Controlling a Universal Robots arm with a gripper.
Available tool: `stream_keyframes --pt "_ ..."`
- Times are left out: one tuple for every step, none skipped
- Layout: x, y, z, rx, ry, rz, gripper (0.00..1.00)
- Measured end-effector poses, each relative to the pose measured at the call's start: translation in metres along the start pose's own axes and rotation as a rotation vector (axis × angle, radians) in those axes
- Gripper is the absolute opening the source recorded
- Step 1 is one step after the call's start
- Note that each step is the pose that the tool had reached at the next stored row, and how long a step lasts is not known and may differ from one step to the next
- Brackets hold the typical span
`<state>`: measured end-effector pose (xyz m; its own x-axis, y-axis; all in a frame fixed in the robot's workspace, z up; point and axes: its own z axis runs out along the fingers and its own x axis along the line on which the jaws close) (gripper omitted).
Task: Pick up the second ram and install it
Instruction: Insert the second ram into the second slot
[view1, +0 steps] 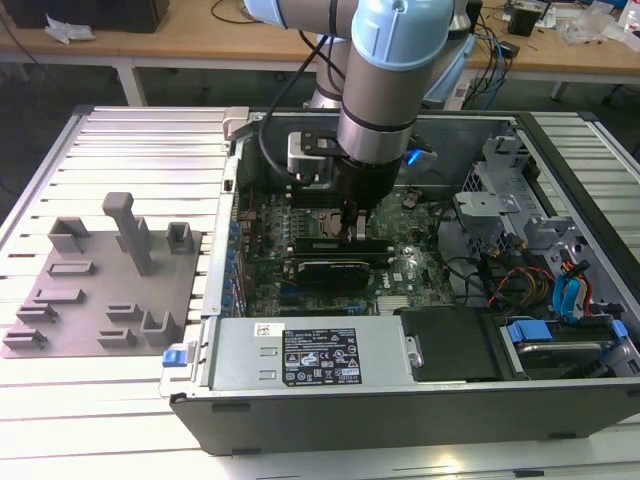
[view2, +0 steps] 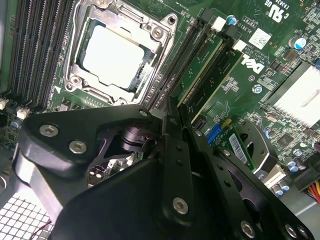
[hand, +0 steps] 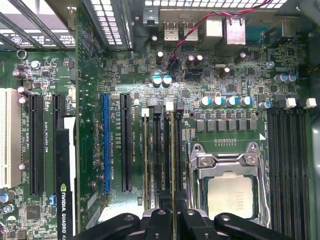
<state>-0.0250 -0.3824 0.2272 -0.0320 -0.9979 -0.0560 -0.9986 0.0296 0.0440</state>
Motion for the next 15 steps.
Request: stream_keyframes --pt "0.0 0.0 0.0 0.0 0.0 0.0 0.11" --pt "0.0 -0.0001 0.0009 0.0001 0.0001 0.0 0.11" --pt "0.0001 -0.0001 0.0016 0.0001 0.0002 0.0 0.11" --pt "0.0001 -0.0002 0.0023 0.0 0.0001 0.0 0.11" --pt "0.0002 -0.0002 0.0031 0.0 0.0001 0.0 0.11" --pt "0.0003 -0.0002 0.0033 -0.0001 0.0003 0.0 0.11" --pt "0.0002 -0.0002 0.0033 -0.0001 0.0003 0.0 0.11" --pt "0.0002 -0.0002 0.0031 0.0 -0.0001 0.0 0.11" --pt "0.0 -0.0002 0.0024 0.0004 -0.0009 0.0 0.11" --pt "0.0 -0.0002 0.0016 0.0004 -0.0005 0.0 0.11" --pt "0.0 -0.0001 0.0008 0.0002 0.0 0.0 0.11" --pt "0.0 -0.0001 0.0008 0.0002 -0.0003 0.0 0.11" --pt "0.0 -0.0001 0.0008 0.0002 -0.0002 0.0 0.11" --pt "0.0001 -0.0002 0.0009 -0.0003 0.0002 0.0 0.11" --pt "0.0001 -0.0004 0.001 -0.0008 0.0003 0.0 0.11"
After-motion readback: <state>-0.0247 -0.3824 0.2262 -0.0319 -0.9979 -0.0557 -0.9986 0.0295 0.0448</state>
